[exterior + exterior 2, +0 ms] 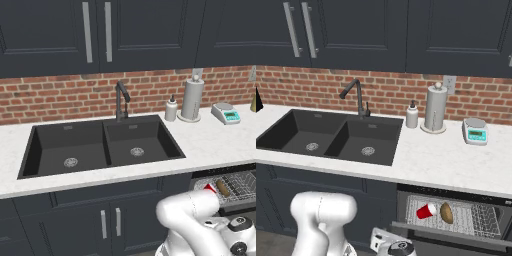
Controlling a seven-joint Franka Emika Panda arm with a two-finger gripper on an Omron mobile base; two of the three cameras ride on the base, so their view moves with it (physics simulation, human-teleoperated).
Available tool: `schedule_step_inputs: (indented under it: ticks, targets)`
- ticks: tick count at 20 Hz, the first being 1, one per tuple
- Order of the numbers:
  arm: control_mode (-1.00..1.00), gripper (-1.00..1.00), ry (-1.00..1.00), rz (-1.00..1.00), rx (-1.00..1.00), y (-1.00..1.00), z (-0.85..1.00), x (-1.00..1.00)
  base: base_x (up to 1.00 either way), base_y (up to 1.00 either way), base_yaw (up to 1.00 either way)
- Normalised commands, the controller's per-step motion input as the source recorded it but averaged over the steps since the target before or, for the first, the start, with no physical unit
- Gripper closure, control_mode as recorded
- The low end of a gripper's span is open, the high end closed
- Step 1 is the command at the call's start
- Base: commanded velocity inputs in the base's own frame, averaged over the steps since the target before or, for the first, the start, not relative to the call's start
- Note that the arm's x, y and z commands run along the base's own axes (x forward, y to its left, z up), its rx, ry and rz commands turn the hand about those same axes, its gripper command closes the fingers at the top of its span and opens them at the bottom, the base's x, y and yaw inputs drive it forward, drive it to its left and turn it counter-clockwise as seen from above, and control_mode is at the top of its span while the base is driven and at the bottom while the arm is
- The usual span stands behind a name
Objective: Pick up the cup and bowl from the counter, place them in the dishwasher, and close the dishwasher door.
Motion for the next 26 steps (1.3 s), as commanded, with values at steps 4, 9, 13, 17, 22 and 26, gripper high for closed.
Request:
schedule_step_inputs:
  ticks: [4,9,13,17,22,26]
  targets:
    - [-1.0,-1.0,-0.14,0.65,0.03,-0.27,-0.01,1.0,0.0,0.0,0.0]
    - [-1.0,-1.0,-0.03,0.68,0.05,-0.31,-0.05,1.0,0.0,0.0,0.0]
    - [-1.0,-1.0,0.0,0.69,0.03,-0.23,-0.08,1.0,0.0,0.0,0.0]
    - [-1.0,-1.0,0.0,0.75,0.03,-0.16,-0.16,1.0,0.0,0.0,0.0]
    - [-1.0,-1.0,0.0,0.83,0.04,-0.11,-0.2,0.91,0.0,0.0,0.0]
    - [-1.0,-1.0,0.0,0.82,0.05,-0.2,-0.19,0.84,0.0,0.0,0.0]
